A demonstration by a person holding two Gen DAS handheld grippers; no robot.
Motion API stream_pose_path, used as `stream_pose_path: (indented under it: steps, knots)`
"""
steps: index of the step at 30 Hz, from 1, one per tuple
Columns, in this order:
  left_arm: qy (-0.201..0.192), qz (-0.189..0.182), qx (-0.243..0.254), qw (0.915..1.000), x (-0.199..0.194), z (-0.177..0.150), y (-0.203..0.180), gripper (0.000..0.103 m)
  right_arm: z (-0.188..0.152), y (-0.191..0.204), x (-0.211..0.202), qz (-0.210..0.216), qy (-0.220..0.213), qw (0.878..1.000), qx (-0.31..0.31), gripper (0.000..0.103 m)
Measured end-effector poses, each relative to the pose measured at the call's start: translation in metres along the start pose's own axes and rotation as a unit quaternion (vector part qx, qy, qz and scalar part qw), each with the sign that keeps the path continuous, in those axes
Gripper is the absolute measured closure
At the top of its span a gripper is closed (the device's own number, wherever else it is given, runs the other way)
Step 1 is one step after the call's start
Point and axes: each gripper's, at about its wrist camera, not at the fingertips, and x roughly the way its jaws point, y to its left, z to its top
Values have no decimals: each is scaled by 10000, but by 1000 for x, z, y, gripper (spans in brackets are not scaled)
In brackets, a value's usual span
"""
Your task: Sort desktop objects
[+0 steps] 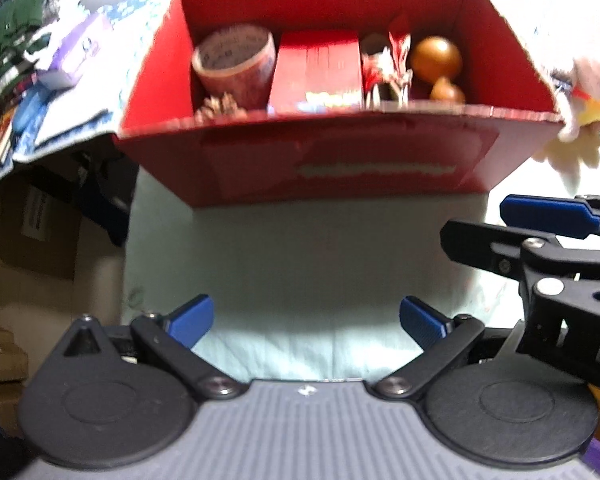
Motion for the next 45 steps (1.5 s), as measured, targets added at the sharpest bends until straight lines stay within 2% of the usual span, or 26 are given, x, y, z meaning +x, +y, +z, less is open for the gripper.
stream_pose_path:
  steps: [11,20,29,37,42,45]
  knots:
    - [-580,-131,228,9980,-33,38,3,3,34,6,-23,35,-487,9988,65,55]
    - [-870,-170,310,9956,-37,67,4,3,60,0,-25,-157,-762,9967,225,52]
    - [-1269,-181,365,9911,-16,99,20,3,84,-11,-9,-462,-930,9929,575,51]
    - [-1143,-279,404,9922,20,120,29,3,95,-19,15,-656,-844,9894,984,51]
    - [-1158,-601,460,9904,29,131,32,3,100,-21,27,-757,-742,9883,1101,51]
    - [-1188,-656,503,9895,32,135,33,3,104,-22,32,-799,-679,9878,1148,51]
